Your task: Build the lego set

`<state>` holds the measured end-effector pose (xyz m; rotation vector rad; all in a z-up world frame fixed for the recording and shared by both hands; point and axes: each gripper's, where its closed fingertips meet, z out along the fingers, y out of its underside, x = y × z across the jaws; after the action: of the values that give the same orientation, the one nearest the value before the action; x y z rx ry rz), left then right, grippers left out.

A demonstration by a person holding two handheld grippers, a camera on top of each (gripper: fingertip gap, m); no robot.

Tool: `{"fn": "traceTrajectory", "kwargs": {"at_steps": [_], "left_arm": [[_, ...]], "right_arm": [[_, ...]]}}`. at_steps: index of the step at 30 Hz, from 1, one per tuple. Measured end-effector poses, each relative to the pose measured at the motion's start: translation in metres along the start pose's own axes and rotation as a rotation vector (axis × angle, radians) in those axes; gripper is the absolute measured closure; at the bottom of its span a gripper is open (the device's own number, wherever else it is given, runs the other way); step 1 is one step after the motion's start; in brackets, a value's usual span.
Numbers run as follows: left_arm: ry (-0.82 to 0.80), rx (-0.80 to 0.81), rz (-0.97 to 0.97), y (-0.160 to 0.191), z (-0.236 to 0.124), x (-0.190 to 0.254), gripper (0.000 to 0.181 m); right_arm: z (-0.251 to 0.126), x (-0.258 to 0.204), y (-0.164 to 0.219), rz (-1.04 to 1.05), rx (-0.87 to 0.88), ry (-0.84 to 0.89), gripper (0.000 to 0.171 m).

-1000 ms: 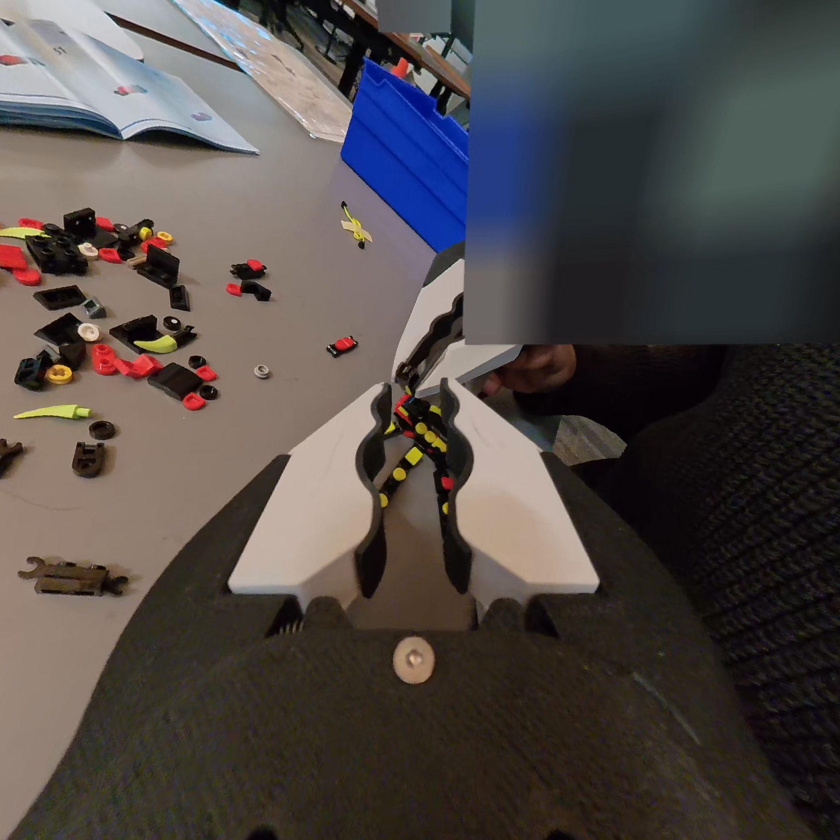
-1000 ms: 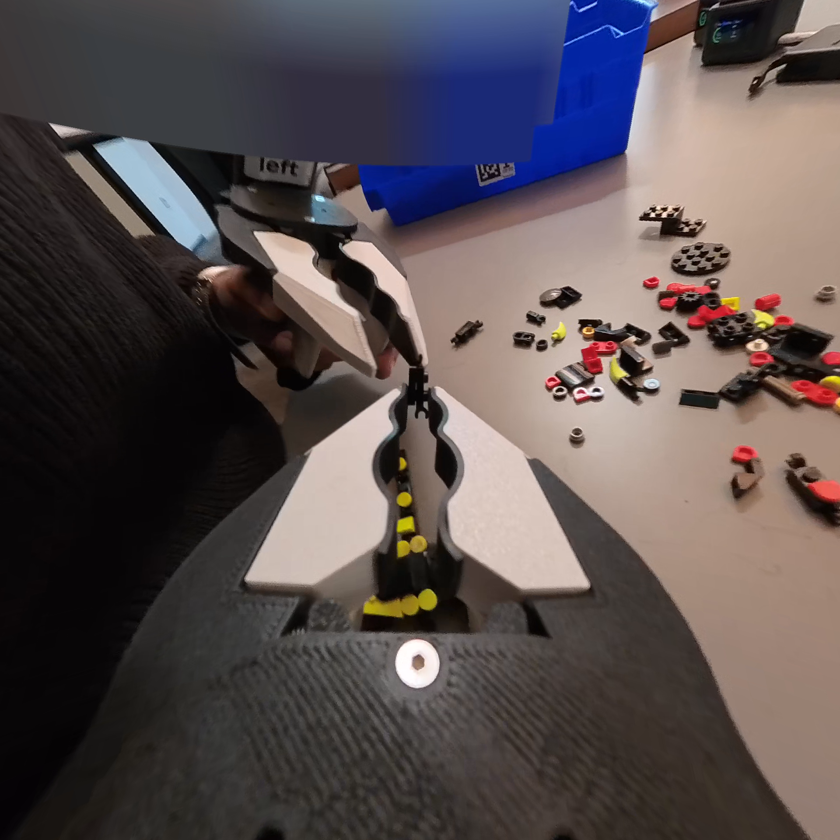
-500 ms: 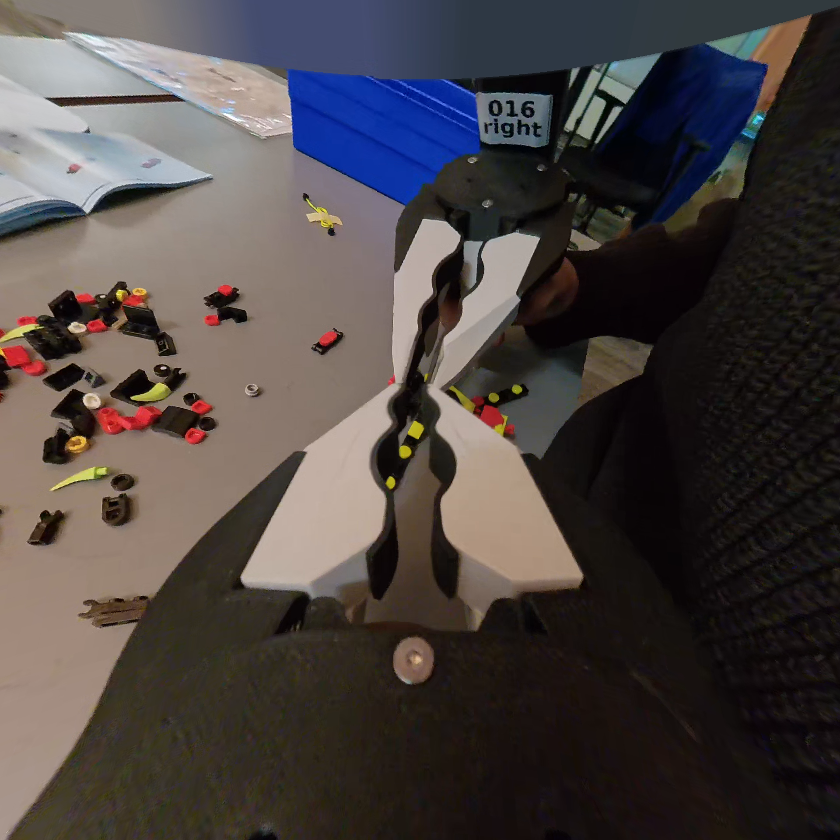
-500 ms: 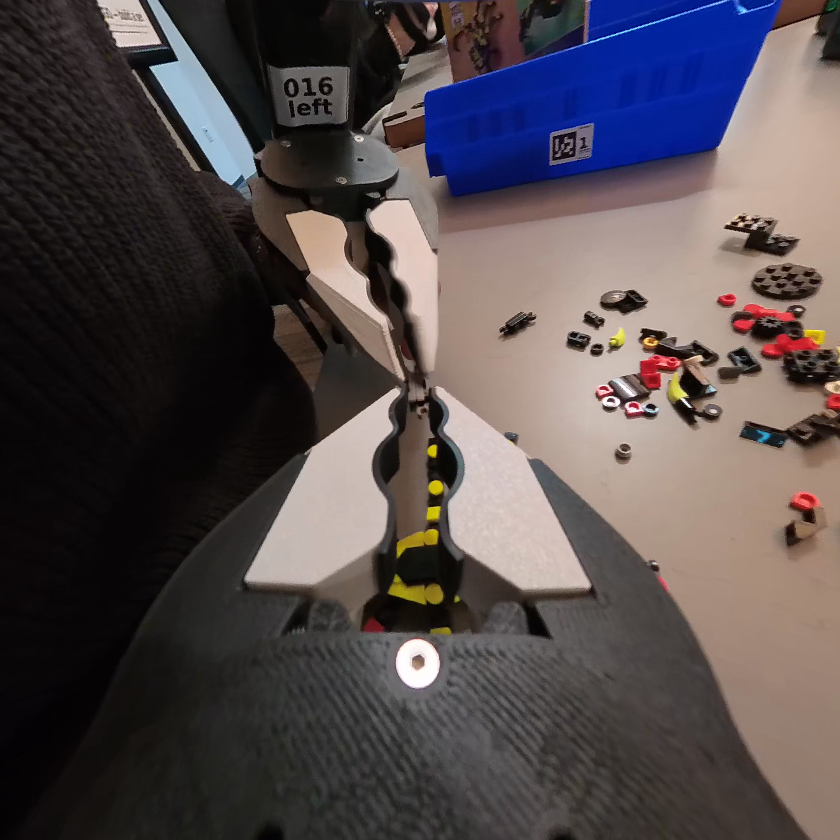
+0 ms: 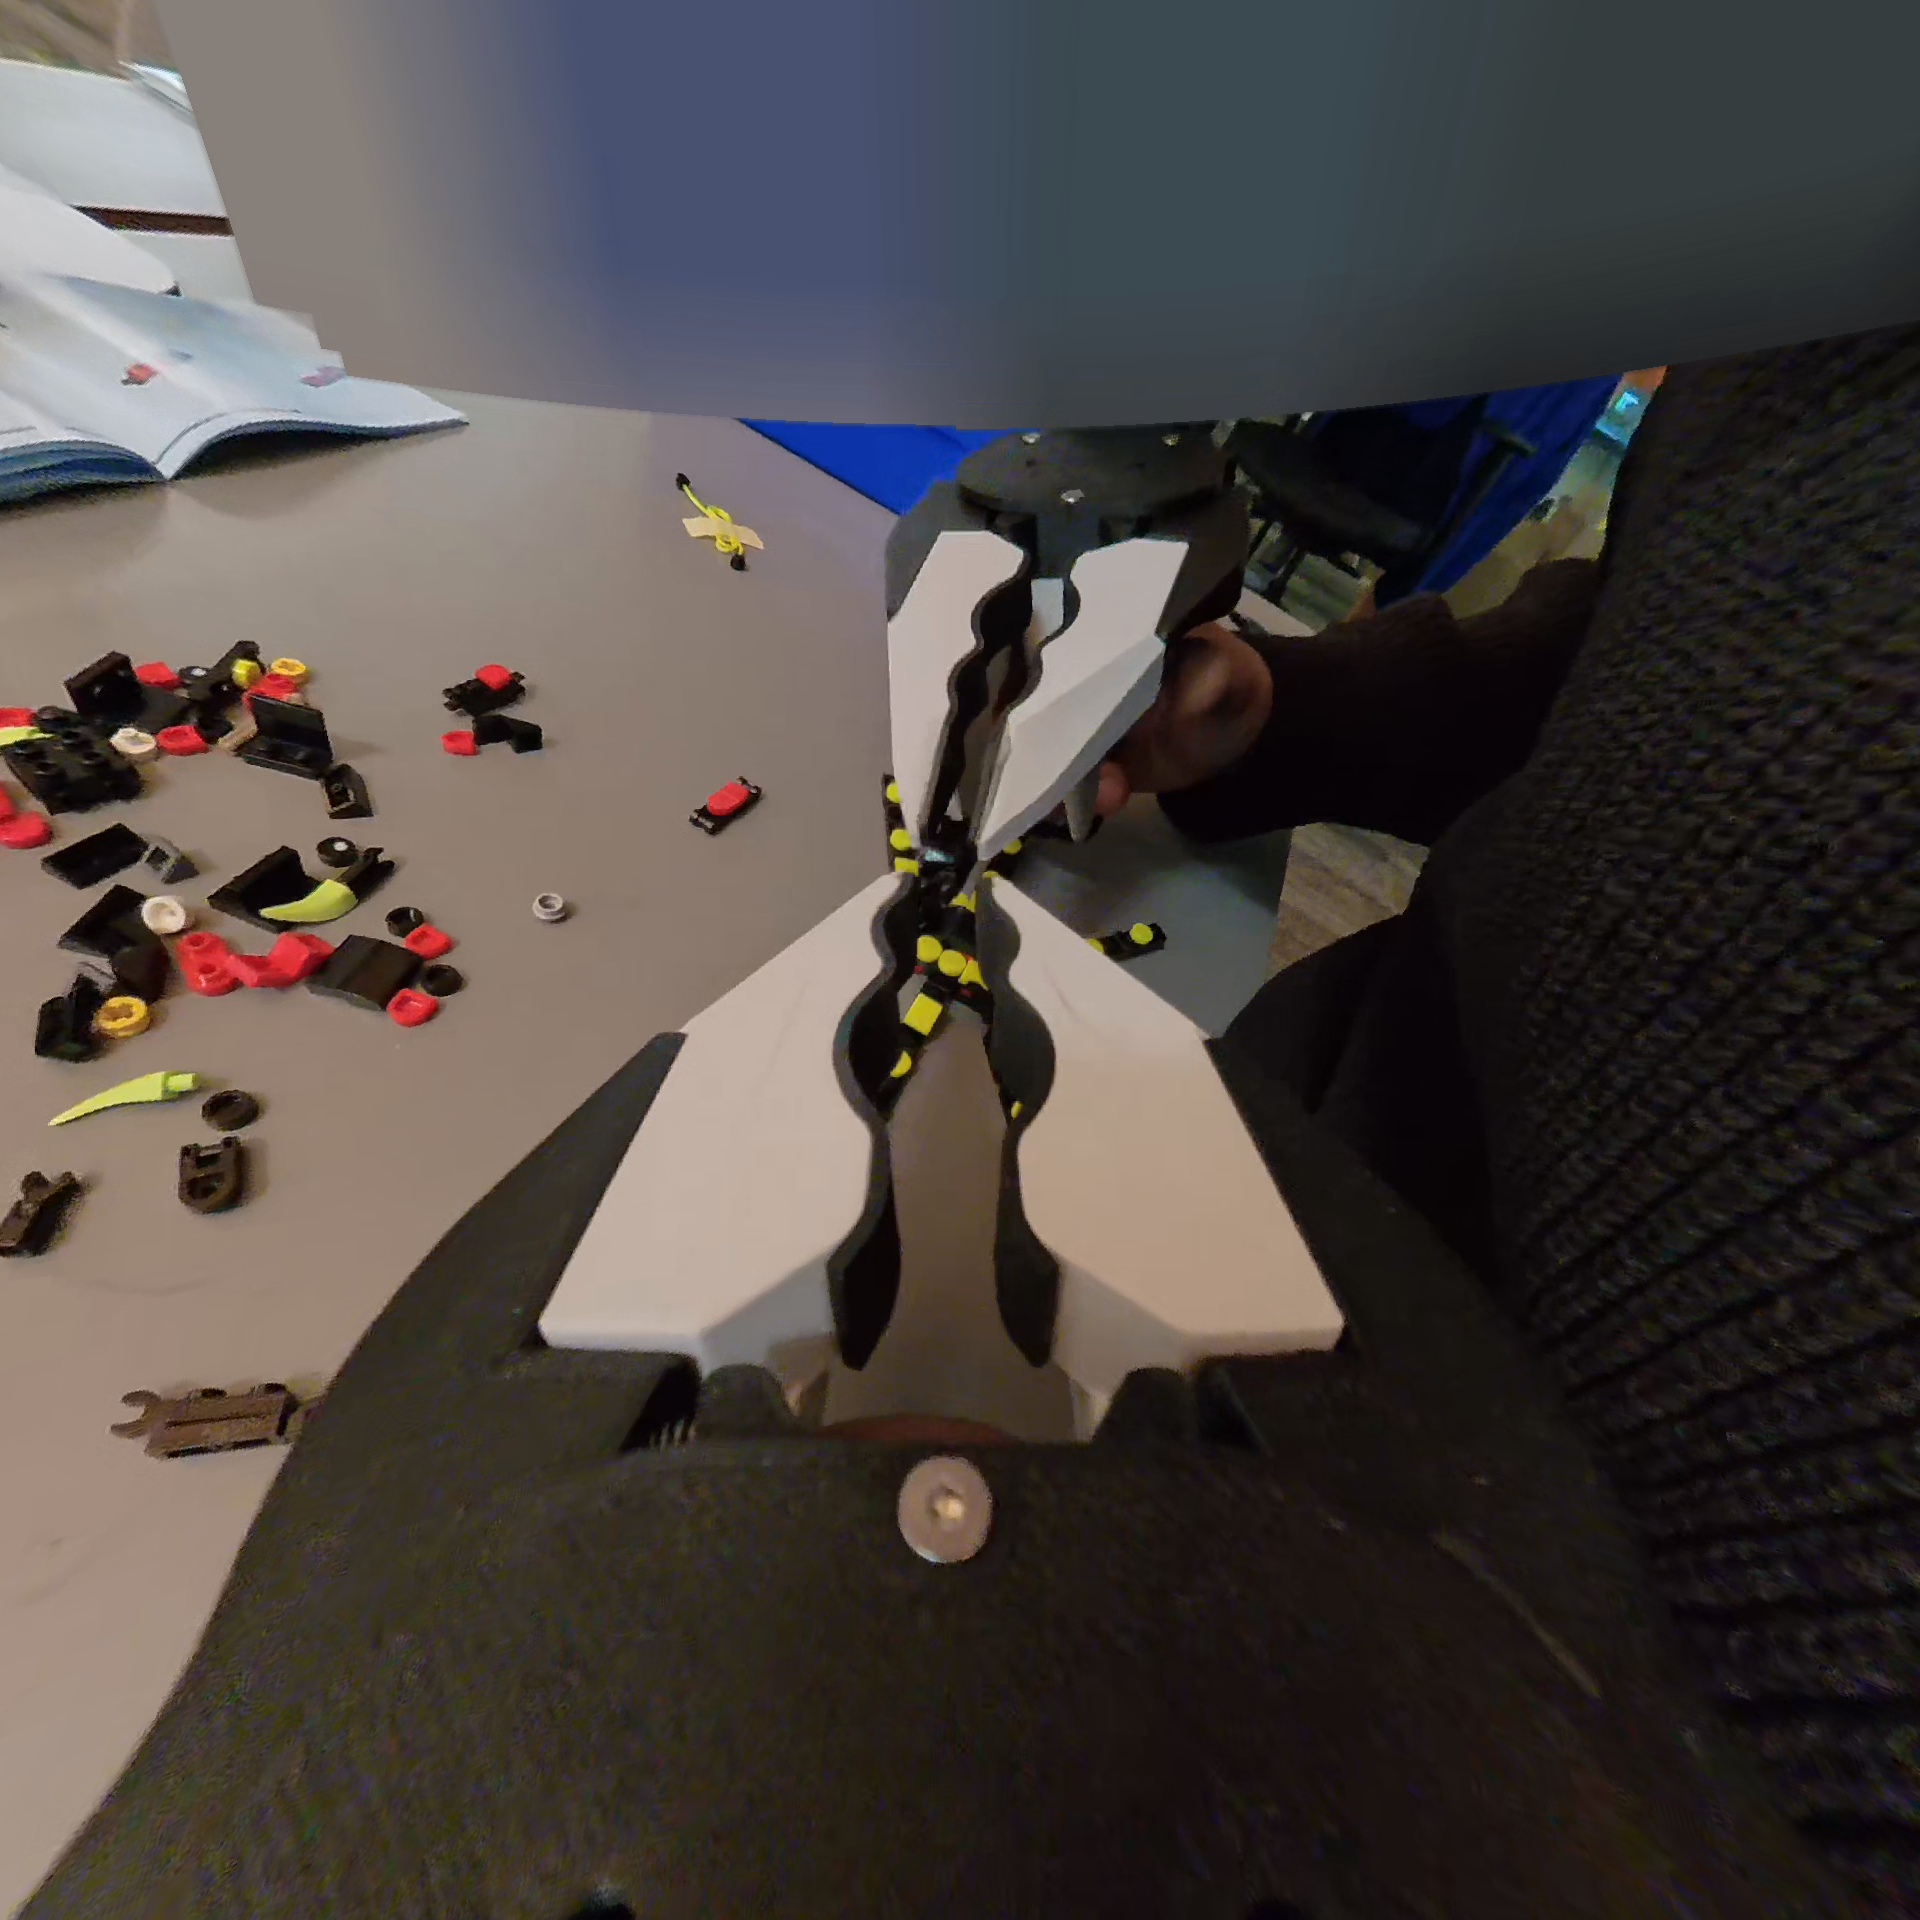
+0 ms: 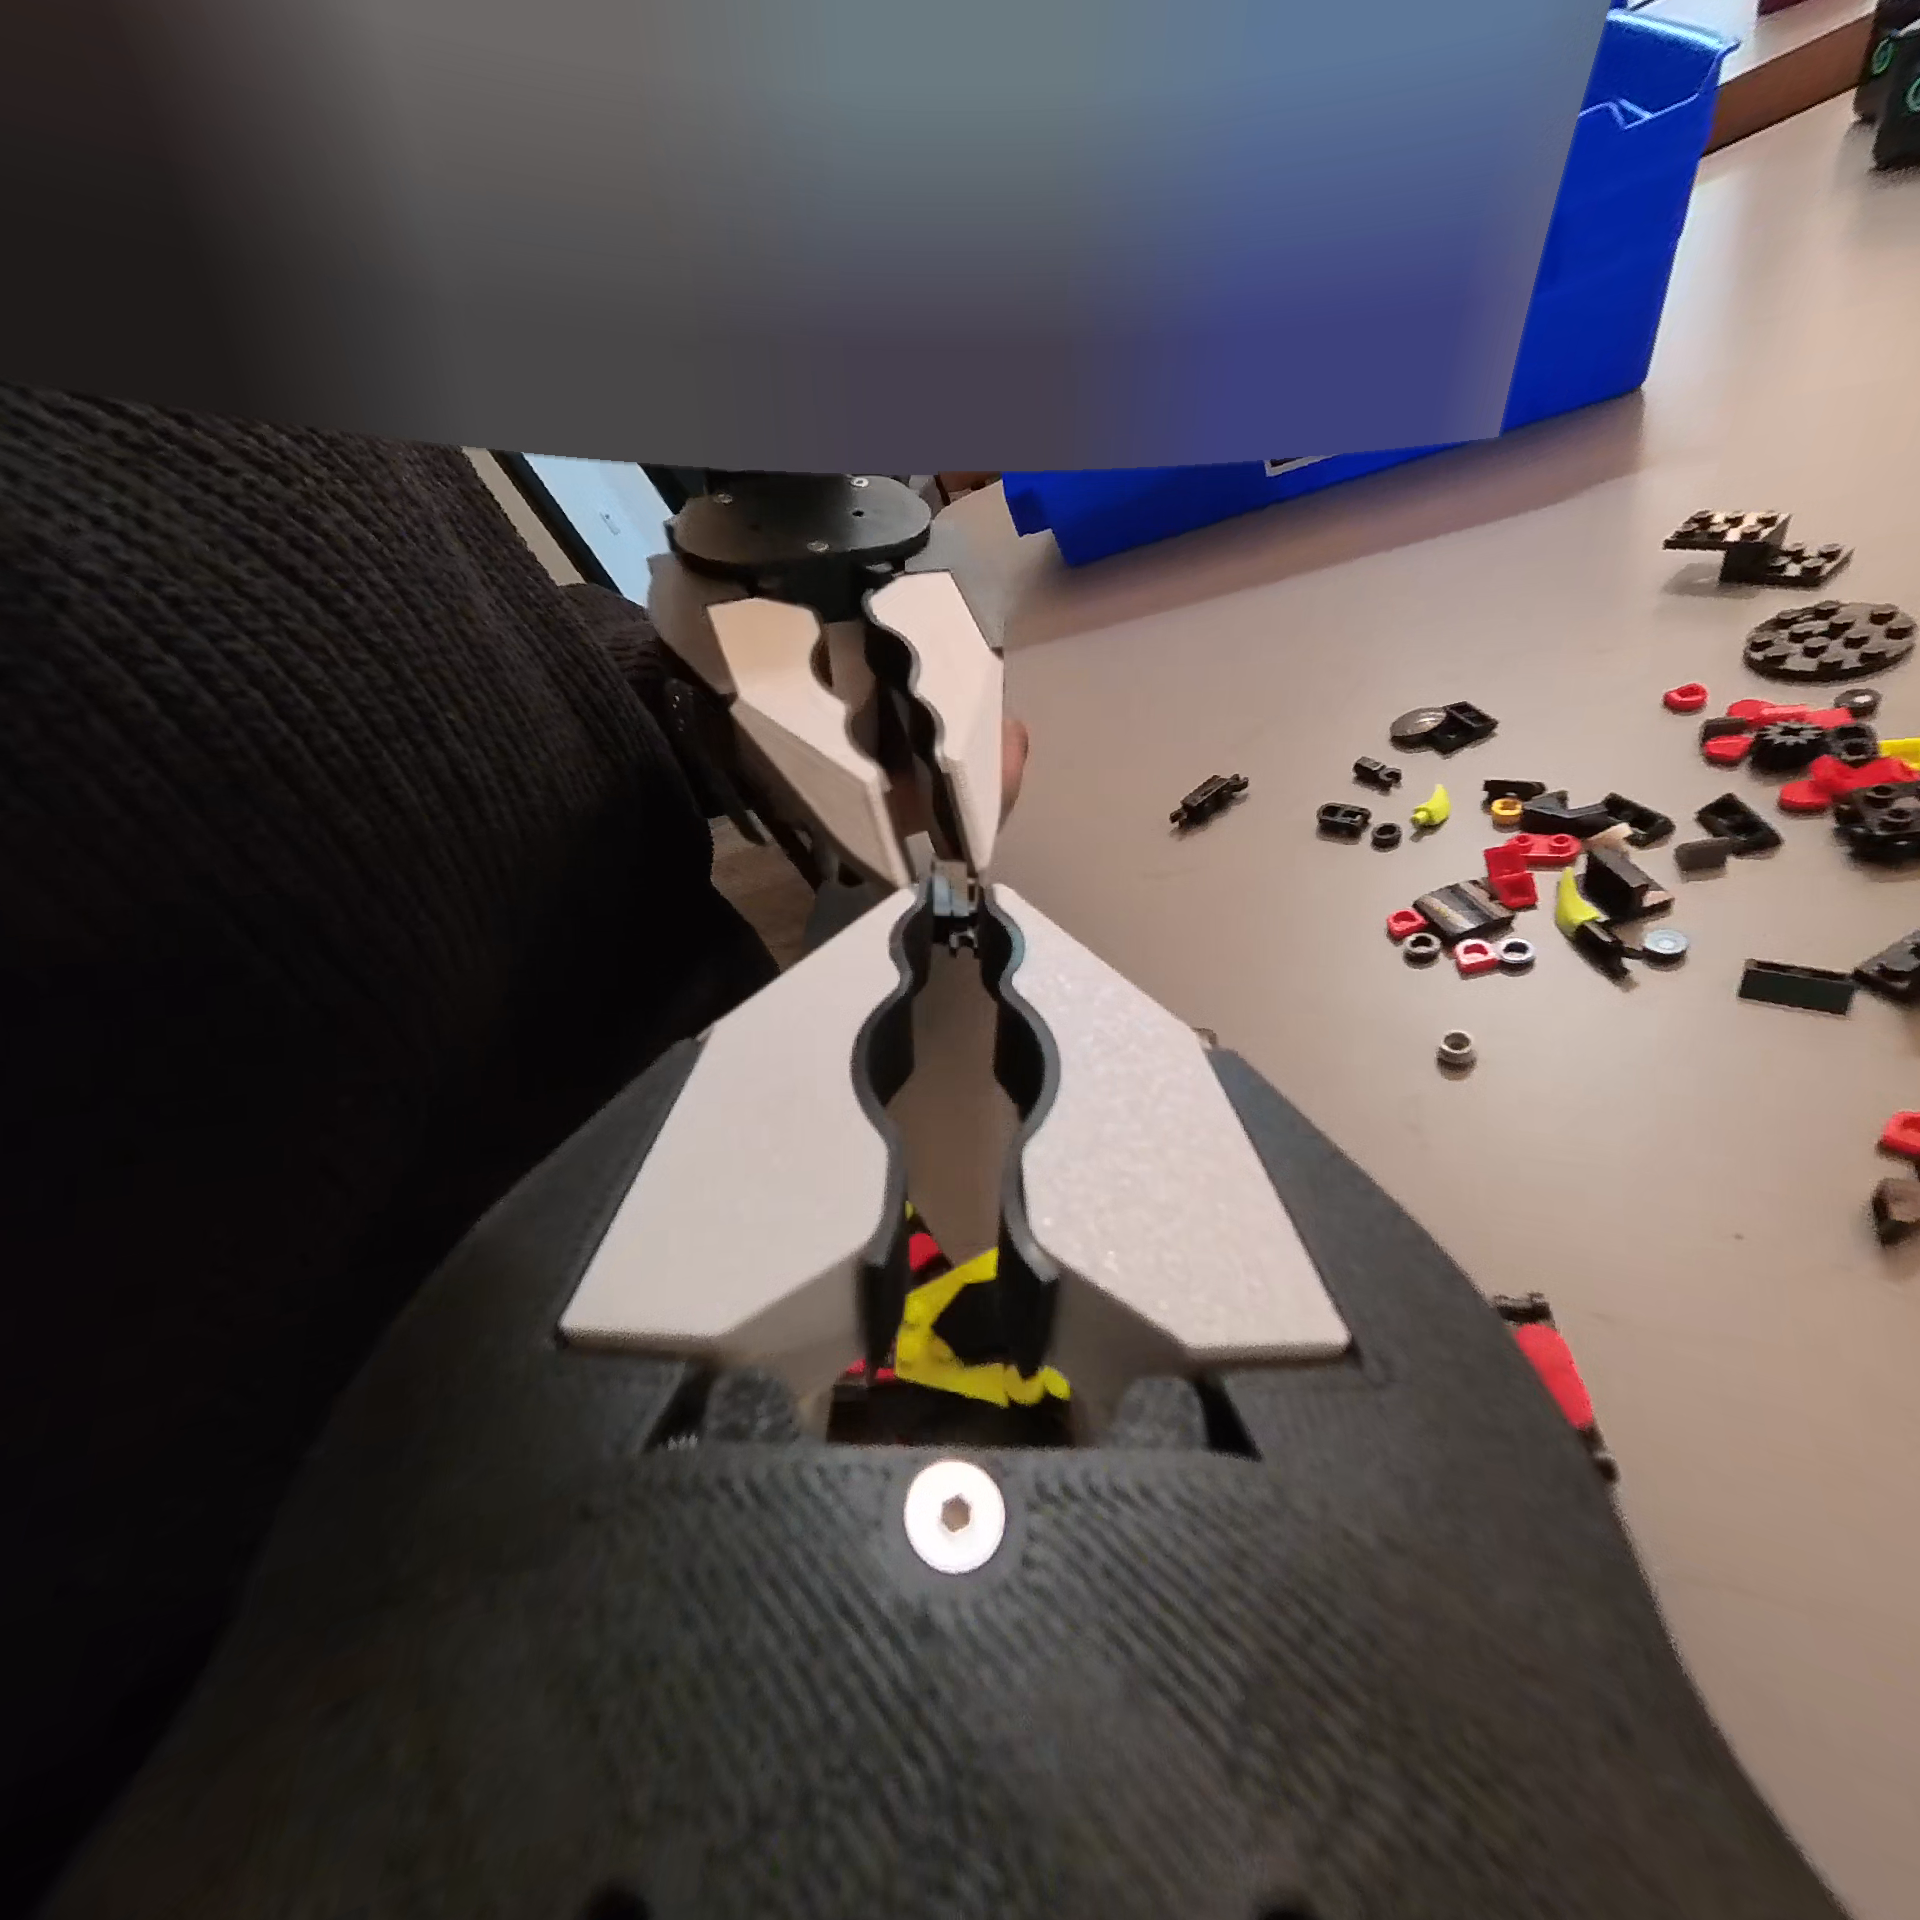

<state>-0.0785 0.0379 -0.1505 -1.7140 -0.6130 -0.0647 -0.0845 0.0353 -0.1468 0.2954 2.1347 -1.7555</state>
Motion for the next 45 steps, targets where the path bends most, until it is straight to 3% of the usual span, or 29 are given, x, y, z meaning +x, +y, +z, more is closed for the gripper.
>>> {"fn": "traceTrajectory", "kwargs": {"at_steps": [9,18,26,32,45], "left_arm": [[0.076,0.034,-0.078,-0.006,-0.004,0.006,0.179],[0.095,0.036,-0.101,-0.006,-0.006,0.006,0.179],[0.177,0.091,-0.212,-0.015,-0.014,0.008,0.179],[0.188,0.034,-0.179,-0.007,-0.010,0.015,0.180],[0.240,0.028,-0.173,-0.006,-0.009,0.026,0.181]], "right_arm": [[0.001,-0.007,-0.001,0.024,0.015,-0.057,0.165],[-0.002,-0.009,-0.002,0.069,0.022,-0.104,0.153],[-0.007,-0.012,-0.004,0.012,0.024,-0.100,0.159],[-0.003,-0.018,0.003,-0.004,-0.017,-0.125,0.167],[0.001,-0.029,0.014,-0.041,-0.076,-0.176,0.167]]}}
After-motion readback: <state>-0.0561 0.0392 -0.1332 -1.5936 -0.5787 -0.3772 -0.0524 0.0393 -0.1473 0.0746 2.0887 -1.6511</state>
